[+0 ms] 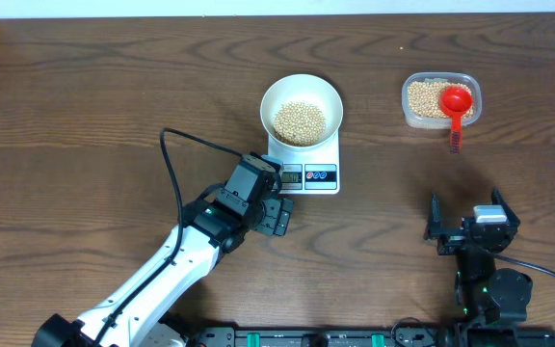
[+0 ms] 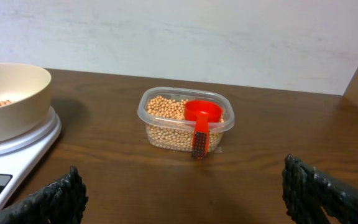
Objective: Scoop item into bowl and weigh 50g on scale
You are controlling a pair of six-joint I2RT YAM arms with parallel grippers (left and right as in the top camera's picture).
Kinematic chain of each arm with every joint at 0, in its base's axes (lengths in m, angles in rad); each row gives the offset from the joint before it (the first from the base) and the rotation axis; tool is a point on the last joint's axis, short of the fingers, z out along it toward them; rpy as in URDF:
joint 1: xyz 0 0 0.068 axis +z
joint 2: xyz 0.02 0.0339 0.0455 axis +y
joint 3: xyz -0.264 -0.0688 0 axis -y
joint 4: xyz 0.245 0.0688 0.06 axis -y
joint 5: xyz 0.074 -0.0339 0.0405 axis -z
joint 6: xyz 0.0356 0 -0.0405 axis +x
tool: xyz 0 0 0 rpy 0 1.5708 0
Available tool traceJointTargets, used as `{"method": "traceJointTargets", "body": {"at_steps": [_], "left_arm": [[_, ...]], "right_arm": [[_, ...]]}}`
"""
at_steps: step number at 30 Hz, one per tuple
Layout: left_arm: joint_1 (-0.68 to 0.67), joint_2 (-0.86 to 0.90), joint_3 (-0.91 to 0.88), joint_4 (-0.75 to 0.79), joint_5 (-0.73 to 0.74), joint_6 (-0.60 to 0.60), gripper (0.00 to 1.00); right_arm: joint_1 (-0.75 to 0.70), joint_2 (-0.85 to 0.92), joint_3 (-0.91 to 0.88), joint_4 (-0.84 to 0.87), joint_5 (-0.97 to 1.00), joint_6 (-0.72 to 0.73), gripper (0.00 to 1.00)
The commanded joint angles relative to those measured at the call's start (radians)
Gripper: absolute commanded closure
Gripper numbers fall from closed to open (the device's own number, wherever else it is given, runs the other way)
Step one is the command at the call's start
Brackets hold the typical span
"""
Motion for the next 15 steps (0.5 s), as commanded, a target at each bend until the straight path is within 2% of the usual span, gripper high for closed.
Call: {"method": "traceJointTargets", "body": {"at_steps": [1,15], "left_arm": [[0.004,-0.012,-0.002,-0.003,-0.005,0.011,0.11],[0.004,-0.077,-0.002,-0.025,-0.007,0.021,0.11]], "right_arm": [[0.005,-0.006,-0.004,-0.003,0.005,0.005,0.01],[0.005,-0.006,-0.004,-0.003,0.005,0.005,0.01]]}}
